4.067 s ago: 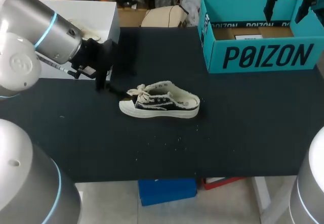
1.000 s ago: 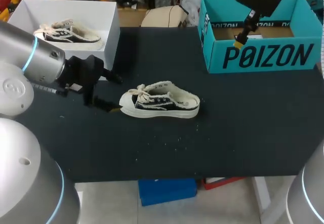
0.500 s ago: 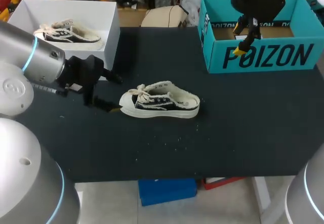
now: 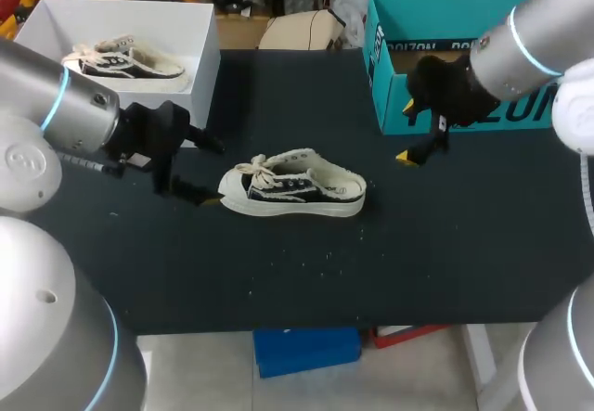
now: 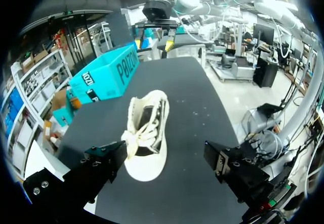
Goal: Take the shoe out of the shoebox, open the shoe tongue, remove and reinsert the insole, then place the shoe into the shoebox
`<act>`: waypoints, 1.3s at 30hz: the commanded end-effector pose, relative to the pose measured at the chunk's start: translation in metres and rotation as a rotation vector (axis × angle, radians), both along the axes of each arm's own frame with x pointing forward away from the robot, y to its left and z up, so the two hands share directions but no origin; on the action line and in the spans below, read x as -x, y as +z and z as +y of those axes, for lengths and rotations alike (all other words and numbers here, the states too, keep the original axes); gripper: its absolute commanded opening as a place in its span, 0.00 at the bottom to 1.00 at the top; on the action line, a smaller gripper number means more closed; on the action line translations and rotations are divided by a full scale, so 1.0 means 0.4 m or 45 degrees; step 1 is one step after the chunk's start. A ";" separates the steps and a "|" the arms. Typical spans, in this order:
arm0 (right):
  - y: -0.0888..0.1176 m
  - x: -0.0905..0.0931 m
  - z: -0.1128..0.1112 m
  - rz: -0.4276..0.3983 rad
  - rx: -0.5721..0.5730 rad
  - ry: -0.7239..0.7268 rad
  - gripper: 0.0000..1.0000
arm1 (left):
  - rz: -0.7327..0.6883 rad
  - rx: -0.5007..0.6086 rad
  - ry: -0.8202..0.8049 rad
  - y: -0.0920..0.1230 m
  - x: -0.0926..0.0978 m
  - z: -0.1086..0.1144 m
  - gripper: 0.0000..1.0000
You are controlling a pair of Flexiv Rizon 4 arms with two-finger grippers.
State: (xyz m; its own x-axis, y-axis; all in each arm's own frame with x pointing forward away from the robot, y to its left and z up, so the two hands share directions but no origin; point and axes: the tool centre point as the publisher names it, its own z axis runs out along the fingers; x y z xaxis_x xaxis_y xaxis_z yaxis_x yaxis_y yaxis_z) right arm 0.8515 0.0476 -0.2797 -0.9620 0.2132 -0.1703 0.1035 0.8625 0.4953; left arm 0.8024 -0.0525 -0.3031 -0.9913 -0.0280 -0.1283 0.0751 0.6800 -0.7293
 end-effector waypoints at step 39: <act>-0.276 0.004 0.172 -0.078 -0.444 0.088 1.00 | -0.006 0.001 0.003 -0.005 0.001 -0.003 1.00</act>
